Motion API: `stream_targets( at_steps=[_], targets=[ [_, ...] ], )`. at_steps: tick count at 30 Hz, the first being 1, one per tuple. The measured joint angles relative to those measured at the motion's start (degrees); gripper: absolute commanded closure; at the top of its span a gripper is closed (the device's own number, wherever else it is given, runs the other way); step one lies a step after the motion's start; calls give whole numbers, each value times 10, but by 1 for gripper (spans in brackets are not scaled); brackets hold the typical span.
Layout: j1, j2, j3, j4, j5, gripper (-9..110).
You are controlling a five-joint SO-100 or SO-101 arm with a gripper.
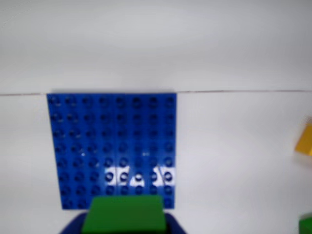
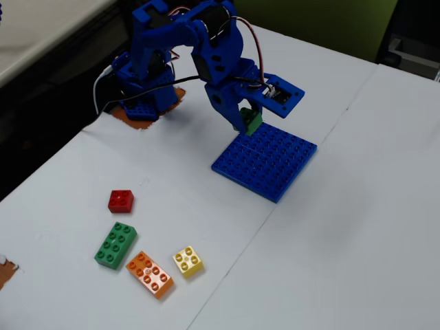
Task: Pick up the 2x2 green block and go up the 8x8 blue block.
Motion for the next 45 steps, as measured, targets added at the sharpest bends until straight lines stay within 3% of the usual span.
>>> stream_targets(
  at_steps=[13,45],
  targets=[
    [-64,-4,-4,0,17,100],
    [-74,-25,-5,0,2,100]
  ],
)
